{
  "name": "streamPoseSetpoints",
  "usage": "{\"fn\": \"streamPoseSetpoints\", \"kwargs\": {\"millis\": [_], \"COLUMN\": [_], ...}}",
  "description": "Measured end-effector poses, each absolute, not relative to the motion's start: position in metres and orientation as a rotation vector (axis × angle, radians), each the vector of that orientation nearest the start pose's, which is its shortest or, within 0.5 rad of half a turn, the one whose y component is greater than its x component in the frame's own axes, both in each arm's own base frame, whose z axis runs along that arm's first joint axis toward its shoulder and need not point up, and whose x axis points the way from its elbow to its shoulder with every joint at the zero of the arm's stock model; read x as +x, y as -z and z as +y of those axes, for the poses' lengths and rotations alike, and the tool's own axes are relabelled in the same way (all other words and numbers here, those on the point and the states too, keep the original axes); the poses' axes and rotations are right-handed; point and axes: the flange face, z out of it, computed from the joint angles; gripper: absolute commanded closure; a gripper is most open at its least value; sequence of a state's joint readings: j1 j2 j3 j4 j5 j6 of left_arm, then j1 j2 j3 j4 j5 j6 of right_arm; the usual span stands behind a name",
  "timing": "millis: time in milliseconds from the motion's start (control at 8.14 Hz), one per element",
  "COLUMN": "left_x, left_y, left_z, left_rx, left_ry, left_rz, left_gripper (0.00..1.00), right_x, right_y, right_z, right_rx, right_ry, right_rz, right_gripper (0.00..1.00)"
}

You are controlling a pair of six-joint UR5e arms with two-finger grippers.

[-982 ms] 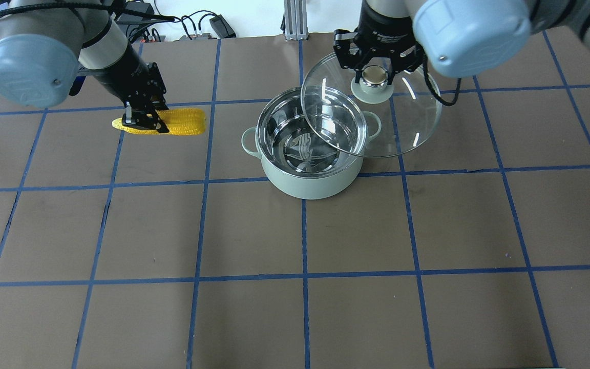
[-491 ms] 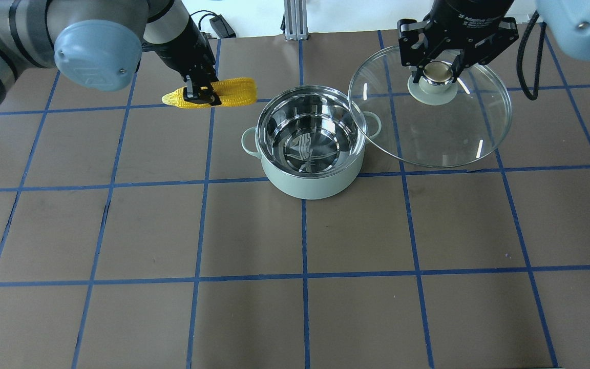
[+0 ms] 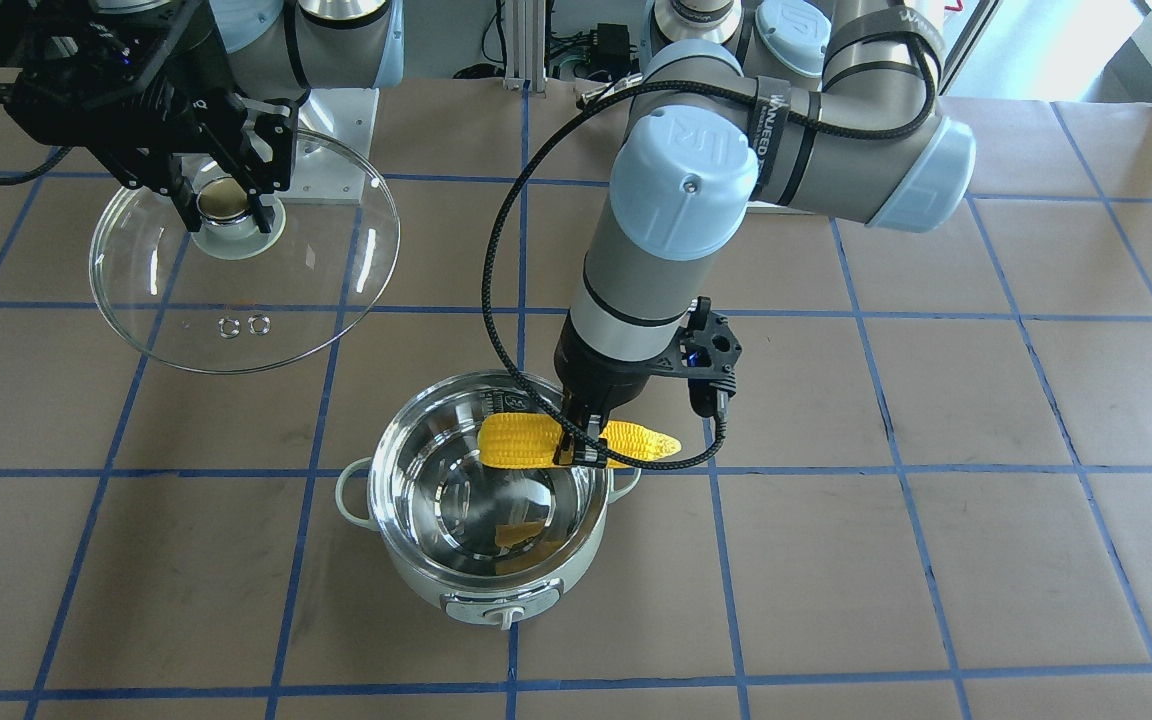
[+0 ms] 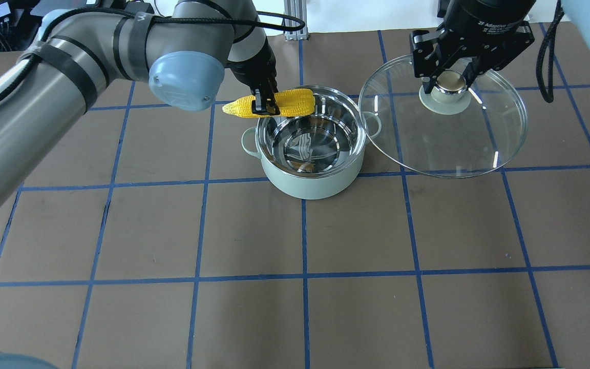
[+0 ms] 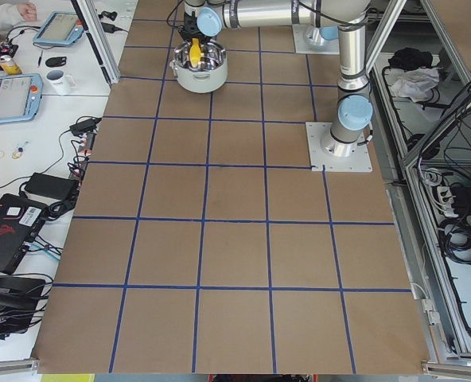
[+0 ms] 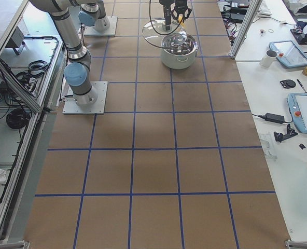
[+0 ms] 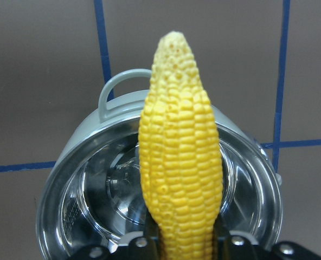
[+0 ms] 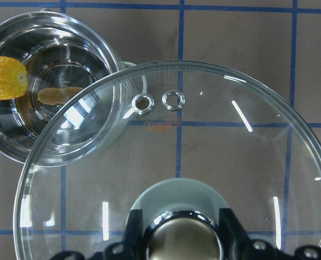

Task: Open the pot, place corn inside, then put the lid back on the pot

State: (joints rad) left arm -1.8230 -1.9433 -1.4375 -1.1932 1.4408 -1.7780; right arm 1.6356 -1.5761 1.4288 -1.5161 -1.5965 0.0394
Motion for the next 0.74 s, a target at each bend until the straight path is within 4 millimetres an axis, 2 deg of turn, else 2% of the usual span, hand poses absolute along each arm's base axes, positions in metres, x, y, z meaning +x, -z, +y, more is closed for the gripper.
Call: {"fn": "streamPoseSetpoints", "kwargs": {"millis": [737], "left_x": [-0.359], "left_y": [-0.328], "left_z": [-0.597], "left_rx": [-2.289], "left_ry": [-0.06], "left_rz": [2.46], "left_gripper": [1.0], "right_x": [0.161], "right_y": [-0.554], "right_z": [-0.484], "right_rx": [-0.056], "right_ry": [0.14], "right_rz": [3.16], "right_gripper": [0.73]}}
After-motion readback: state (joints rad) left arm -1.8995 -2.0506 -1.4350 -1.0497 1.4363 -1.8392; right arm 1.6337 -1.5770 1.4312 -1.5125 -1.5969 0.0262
